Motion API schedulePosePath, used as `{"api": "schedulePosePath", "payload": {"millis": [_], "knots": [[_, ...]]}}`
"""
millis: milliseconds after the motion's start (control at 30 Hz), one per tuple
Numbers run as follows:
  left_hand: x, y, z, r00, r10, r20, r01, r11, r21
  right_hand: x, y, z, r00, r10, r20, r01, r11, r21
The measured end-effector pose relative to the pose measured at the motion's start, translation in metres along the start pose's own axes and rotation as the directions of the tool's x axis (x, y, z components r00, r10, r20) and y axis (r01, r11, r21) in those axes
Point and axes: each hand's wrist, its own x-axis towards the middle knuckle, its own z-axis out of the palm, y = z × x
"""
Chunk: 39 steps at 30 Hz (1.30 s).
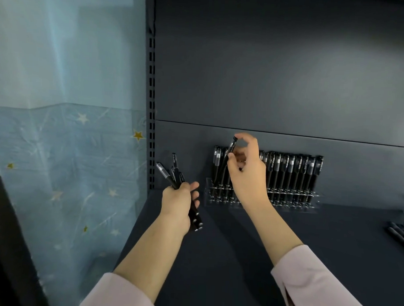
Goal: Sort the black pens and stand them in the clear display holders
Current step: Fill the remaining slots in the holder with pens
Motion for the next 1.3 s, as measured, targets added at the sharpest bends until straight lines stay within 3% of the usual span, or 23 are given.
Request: {"api": "schedulePosePath", "payload": {"millis": [100, 300, 400, 533, 633, 733, 800, 867, 967, 1067, 1167, 1300], "knots": [[0.001, -0.001, -0.002, 1.0, 0.011, 0.012, -0.011, 1.0, -0.02, 0.0, 0.003, 0.001, 0.999, 0.01, 0.04, -0.009, 1.0, -0.028], [-0.006, 0.002, -0.002, 0.996, 0.075, 0.053, -0.068, 0.99, -0.126, -0.004, 0.025, 0.01, 0.977, -0.02, 0.215, 0.073, 0.968, -0.242], [-0.009, 0.002, -0.002, 0.991, 0.095, 0.093, -0.084, 0.99, -0.112, -0.003, 0.023, 0.008, 0.982, -0.023, 0.187, 0.065, 0.974, -0.219], [-0.016, 0.002, 0.003, 0.968, 0.169, 0.186, -0.169, 0.986, -0.016, -0.002, 0.01, 0.001, 0.994, 0.015, 0.112, -0.004, 0.996, -0.092], [-0.023, 0.0, 0.007, 0.938, 0.211, 0.277, -0.243, 0.966, 0.086, -0.001, -0.001, -0.005, 0.977, 0.138, 0.164, -0.151, 0.986, 0.075], [-0.03, 0.0, 0.009, 0.912, 0.236, 0.336, -0.295, 0.945, 0.138, -0.003, -0.005, -0.013, 0.931, 0.267, 0.251, -0.342, 0.877, 0.337], [-0.033, 0.0, 0.009, 0.904, 0.251, 0.347, -0.32, 0.934, 0.158, -0.003, -0.004, -0.018, 0.912, 0.313, 0.265, -0.397, 0.835, 0.38], [-0.034, 0.0, 0.01, 0.919, 0.239, 0.314, -0.294, 0.946, 0.138, 0.0, -0.002, -0.021, 0.921, 0.334, 0.203, -0.388, 0.838, 0.383], [-0.032, 0.0, 0.007, 0.963, 0.155, 0.221, -0.174, 0.983, 0.065, 0.006, 0.0, -0.03, 0.934, 0.354, -0.052, -0.293, 0.839, 0.458], [-0.024, 0.001, 0.004, 0.985, 0.075, 0.152, -0.079, 0.997, 0.021, 0.008, 0.004, -0.04, 0.922, 0.24, -0.304, -0.136, 0.935, 0.328], [-0.021, 0.0, 0.002, 0.991, -0.004, 0.131, 0.002, 1.0, 0.012, 0.004, 0.003, -0.04, 0.931, 0.129, -0.342, -0.06, 0.977, 0.206], [-0.021, -0.001, 0.003, 0.99, -0.012, 0.144, 0.011, 1.0, 0.009, -0.002, 0.001, -0.031, 0.966, 0.028, -0.256, -0.002, 0.995, 0.104]]}}
